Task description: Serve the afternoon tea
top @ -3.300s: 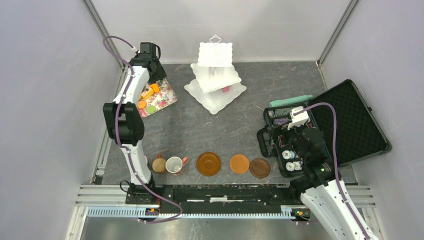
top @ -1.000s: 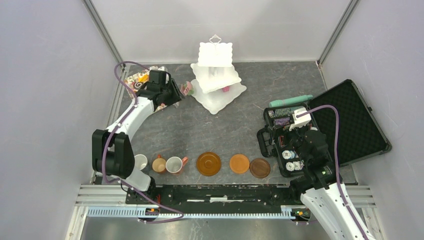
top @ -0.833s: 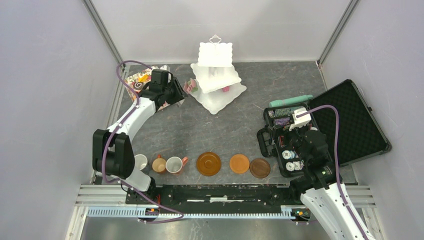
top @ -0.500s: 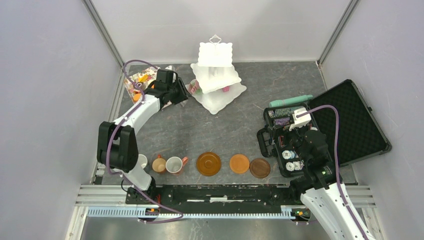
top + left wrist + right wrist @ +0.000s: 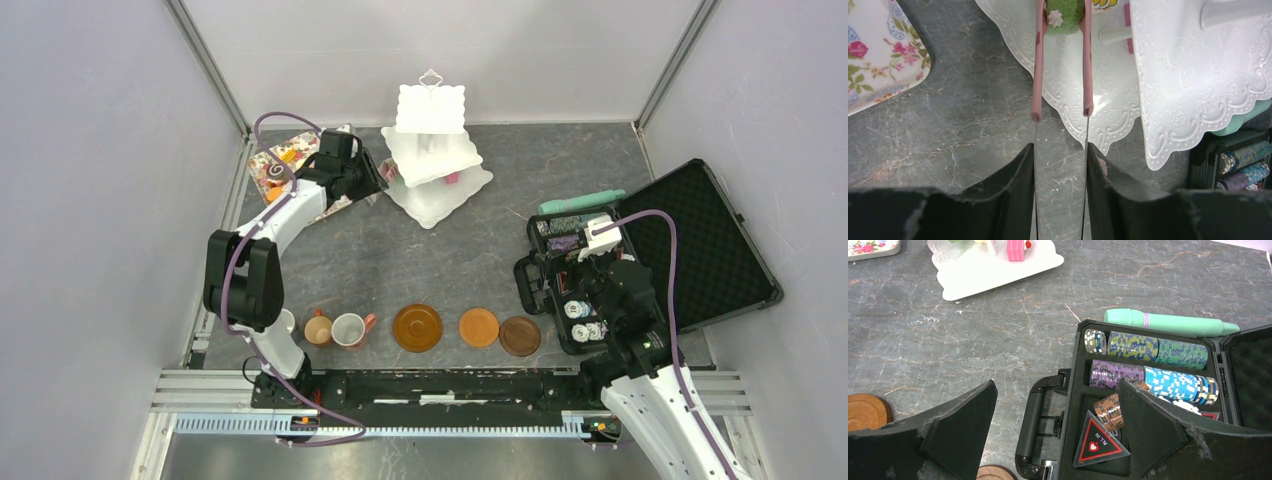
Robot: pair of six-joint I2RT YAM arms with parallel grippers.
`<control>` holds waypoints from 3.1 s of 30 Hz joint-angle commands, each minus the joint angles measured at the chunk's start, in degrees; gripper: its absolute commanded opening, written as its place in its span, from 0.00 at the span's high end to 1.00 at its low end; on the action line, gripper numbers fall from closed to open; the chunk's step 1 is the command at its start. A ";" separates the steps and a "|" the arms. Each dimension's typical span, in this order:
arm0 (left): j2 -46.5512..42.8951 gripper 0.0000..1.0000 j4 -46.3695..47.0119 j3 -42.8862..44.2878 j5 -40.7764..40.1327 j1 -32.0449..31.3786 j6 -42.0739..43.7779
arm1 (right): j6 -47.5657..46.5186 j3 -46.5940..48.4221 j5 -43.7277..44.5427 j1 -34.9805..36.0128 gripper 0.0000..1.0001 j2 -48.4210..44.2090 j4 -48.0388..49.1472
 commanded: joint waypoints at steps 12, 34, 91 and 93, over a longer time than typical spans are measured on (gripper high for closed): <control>-0.13 0.48 -1.65 4.50 -0.81 -0.24 2.26 | 0.39 -0.26 0.11 -0.03 0.02 0.18 2.15; -15.80 0.48 -18.57 3.04 -11.45 6.50 7.30 | 0.45 -0.35 -1.10 -0.03 0.02 -0.34 2.23; -5.52 0.45 -12.88 0.63 10.59 28.08 5.77 | 0.56 -0.67 -1.17 1.02 0.02 1.18 2.45; -4.57 0.46 -13.49 1.05 11.09 27.81 5.81 | 0.58 -0.66 -1.17 1.04 0.02 1.19 2.43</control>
